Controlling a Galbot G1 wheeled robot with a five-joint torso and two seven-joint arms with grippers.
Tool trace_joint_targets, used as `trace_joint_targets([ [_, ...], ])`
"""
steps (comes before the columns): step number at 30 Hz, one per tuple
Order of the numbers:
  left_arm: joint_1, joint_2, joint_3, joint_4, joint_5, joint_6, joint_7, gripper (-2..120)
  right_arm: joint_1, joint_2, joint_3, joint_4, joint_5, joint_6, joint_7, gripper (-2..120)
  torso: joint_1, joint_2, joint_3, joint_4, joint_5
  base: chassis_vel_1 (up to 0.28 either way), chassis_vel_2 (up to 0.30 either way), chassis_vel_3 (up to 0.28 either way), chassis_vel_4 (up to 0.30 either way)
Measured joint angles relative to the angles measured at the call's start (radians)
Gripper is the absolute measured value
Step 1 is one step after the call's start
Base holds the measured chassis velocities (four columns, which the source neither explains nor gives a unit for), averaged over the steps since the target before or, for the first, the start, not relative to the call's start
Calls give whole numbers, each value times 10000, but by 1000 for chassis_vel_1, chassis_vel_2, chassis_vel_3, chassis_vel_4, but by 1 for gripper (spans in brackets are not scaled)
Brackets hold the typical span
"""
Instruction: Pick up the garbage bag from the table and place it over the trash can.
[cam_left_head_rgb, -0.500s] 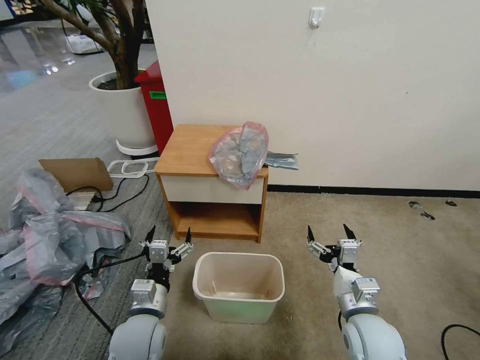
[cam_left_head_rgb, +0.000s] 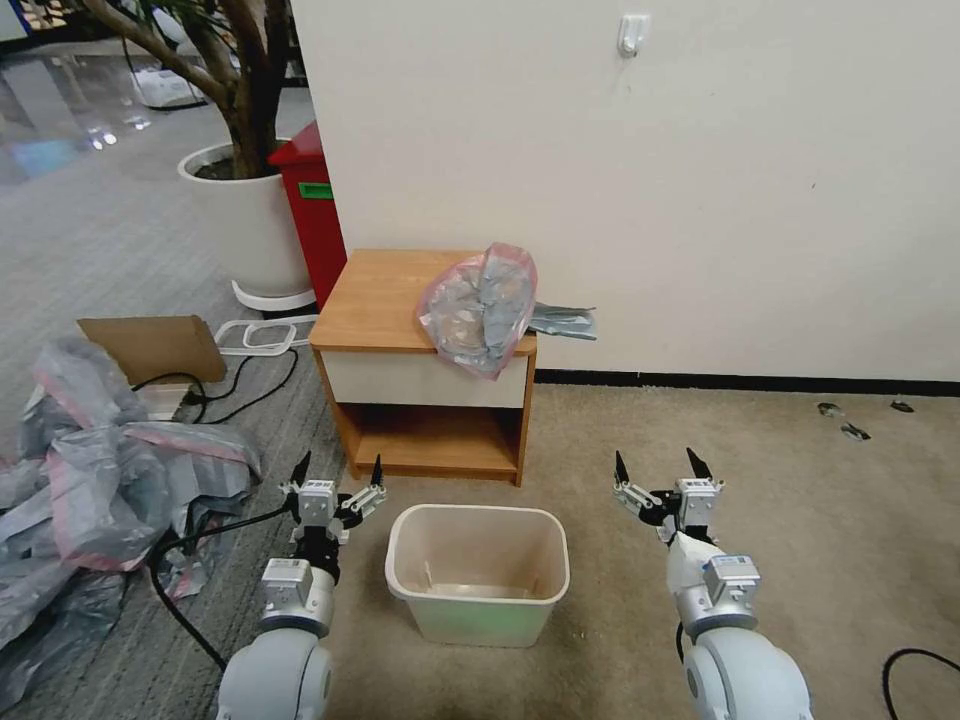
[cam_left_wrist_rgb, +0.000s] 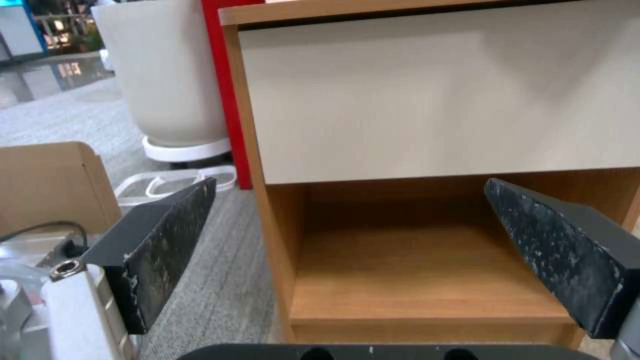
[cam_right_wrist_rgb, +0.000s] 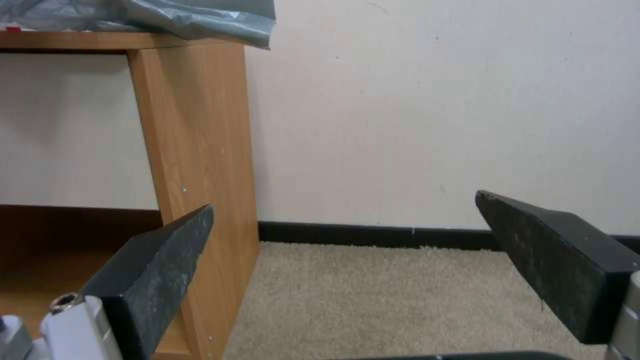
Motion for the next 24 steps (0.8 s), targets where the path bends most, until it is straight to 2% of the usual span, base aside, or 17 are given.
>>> trace_joint_targets([
  [24,0,0,0,0,0,0,0,100,0,0,0,0,0,0,0,100,0,0,0,0,0,0,0,0,0],
])
